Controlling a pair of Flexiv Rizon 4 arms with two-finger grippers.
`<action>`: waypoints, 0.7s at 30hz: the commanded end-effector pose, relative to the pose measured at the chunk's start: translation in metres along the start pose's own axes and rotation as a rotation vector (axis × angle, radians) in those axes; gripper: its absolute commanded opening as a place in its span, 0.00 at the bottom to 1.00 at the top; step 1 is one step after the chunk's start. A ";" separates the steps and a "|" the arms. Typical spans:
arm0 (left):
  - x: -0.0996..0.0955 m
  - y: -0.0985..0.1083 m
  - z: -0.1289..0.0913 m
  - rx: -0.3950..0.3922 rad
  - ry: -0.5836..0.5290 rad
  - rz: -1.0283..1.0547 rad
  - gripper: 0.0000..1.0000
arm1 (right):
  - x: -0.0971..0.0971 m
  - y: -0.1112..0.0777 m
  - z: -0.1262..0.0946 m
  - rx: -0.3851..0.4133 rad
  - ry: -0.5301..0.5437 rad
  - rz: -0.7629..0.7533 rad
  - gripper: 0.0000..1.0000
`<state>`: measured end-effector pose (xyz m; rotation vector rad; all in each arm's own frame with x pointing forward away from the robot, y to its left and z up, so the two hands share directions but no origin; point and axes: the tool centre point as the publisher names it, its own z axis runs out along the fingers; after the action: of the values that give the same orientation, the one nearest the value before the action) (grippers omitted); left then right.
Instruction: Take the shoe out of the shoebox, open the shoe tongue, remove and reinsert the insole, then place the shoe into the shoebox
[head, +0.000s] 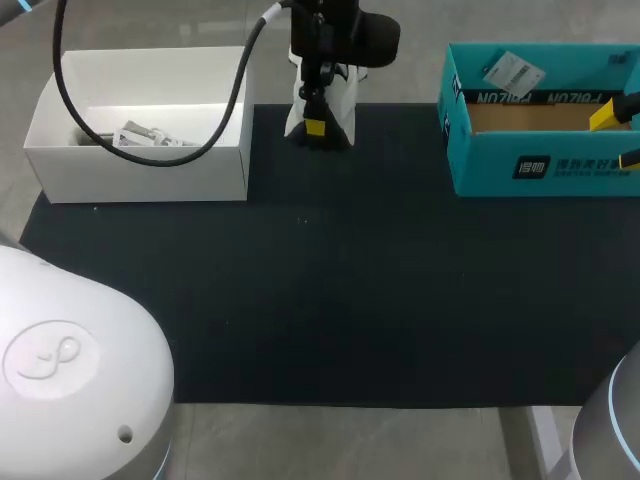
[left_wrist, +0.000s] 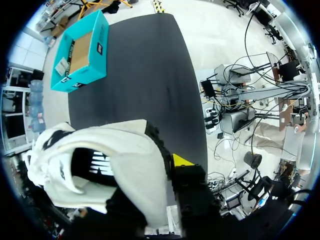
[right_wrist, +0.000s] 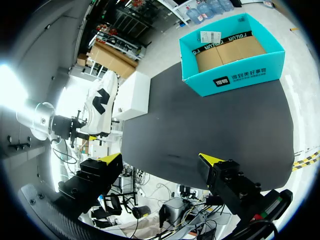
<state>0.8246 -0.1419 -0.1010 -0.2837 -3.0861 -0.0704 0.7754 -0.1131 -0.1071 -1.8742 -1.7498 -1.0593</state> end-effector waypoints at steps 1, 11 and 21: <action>-0.018 0.030 0.000 0.036 0.028 0.012 0.00 | 0.000 -0.001 0.001 -0.001 -0.003 0.001 1.00; -0.067 0.111 0.009 0.031 0.085 -0.034 0.00 | 0.000 -0.001 0.001 -0.001 -0.003 0.001 1.00; -0.093 0.177 0.023 -0.022 0.107 -0.053 0.00 | 0.000 -0.001 0.001 -0.001 -0.003 0.001 1.00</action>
<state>0.9412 0.0038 -0.1203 -0.1851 -2.9961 -0.1406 0.7754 -0.1132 -0.1071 -1.8744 -1.7495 -1.0594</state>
